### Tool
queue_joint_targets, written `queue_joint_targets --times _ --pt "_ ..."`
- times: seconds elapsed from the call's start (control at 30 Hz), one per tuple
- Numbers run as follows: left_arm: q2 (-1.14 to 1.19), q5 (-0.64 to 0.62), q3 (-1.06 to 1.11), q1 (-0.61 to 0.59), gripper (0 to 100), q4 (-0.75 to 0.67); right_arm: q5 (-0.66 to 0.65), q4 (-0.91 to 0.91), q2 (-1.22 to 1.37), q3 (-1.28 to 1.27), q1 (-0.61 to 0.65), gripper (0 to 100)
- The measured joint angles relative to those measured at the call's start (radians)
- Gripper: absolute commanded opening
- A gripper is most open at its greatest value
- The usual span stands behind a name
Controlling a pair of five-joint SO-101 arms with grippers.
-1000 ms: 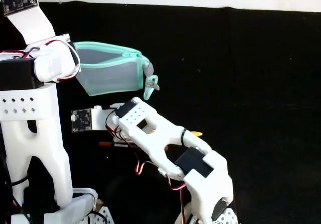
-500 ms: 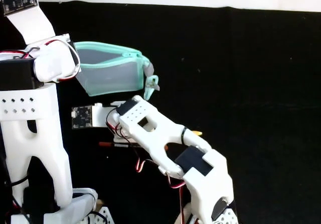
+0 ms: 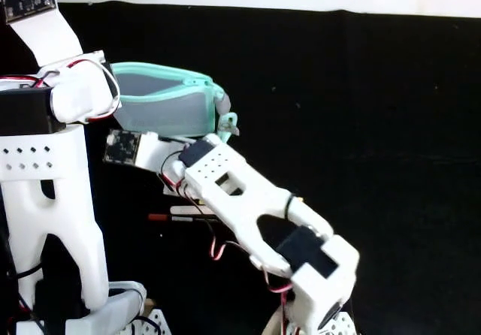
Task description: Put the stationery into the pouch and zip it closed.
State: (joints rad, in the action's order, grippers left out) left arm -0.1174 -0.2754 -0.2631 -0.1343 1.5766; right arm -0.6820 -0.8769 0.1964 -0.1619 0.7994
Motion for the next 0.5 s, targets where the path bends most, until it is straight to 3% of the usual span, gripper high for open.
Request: queue_joint_targets --times 0.5 --pt "0.000 0.000 0.000 0.000 1 0.000 0.150 -0.365 -0.247 0.000 0.000 0.5"
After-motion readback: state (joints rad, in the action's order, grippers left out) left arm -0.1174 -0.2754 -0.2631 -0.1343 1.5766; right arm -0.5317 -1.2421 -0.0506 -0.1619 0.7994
